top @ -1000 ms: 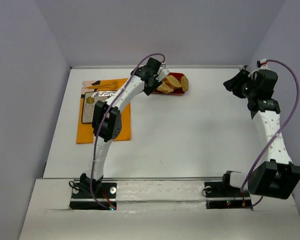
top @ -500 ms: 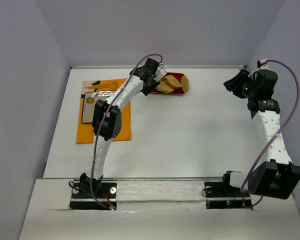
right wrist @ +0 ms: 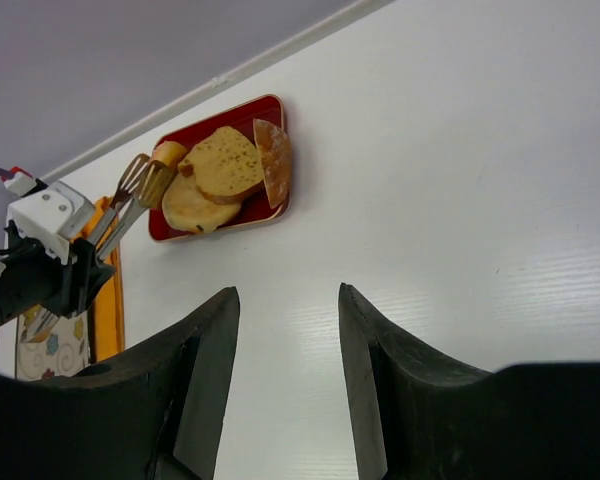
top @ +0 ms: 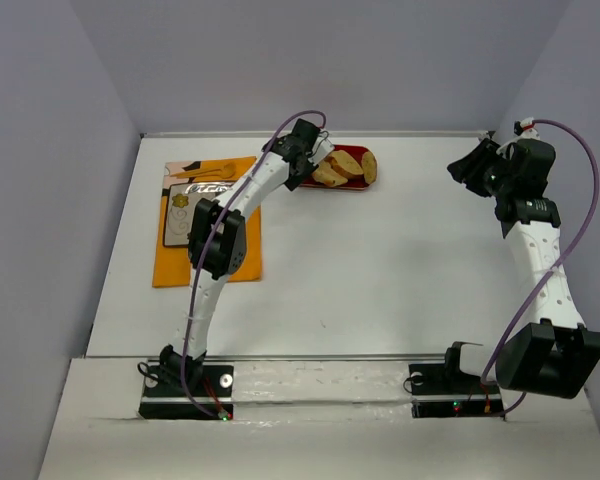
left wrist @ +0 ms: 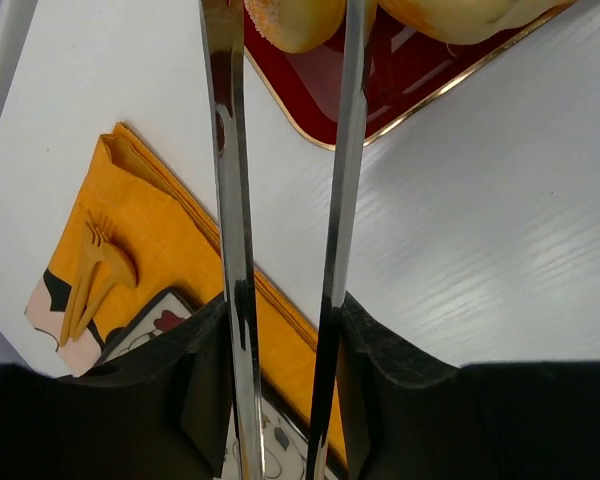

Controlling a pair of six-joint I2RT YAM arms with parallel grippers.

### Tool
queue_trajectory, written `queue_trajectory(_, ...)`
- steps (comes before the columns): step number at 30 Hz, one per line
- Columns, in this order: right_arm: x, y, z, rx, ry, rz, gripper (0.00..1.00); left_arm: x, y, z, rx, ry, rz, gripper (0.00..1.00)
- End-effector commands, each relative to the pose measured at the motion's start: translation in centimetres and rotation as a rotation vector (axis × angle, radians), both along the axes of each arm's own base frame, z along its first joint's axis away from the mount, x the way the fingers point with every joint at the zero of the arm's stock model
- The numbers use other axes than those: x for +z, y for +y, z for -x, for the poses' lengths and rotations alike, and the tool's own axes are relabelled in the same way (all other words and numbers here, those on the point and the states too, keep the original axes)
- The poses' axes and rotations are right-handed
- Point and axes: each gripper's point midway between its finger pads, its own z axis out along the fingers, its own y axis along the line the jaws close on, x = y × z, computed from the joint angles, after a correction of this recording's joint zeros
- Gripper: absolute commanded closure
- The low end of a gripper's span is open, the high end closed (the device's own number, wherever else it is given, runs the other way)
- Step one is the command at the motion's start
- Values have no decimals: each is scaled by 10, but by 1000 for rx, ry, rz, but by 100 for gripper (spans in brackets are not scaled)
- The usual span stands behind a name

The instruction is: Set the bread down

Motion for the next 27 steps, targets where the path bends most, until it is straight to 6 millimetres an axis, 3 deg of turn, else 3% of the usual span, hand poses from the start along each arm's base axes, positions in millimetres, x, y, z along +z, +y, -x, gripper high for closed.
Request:
queue_trajectory(1,5,-3,0,-10,-22,16,50,24,-2,-15,18,-68,26,57)
queue_trajectory(11,9,-1,3,-1,-31,11,50,57,0,-15,49,-130,53,76)
queue_trajectory(17,8,1,2,13,-29,3,50,116,5,-19,100,-275,83,83)
queue_trajectory(20,7,2,1,16,-26,3,50,160,11,-19,140,-369,117,84)
queue_trajectory(24,8,1,0,15,-28,5,50,191,18,-11,156,-425,154,84)
queue_trajectory(27,7,1,0,17,-27,4,50,200,26,0,188,-436,171,84)
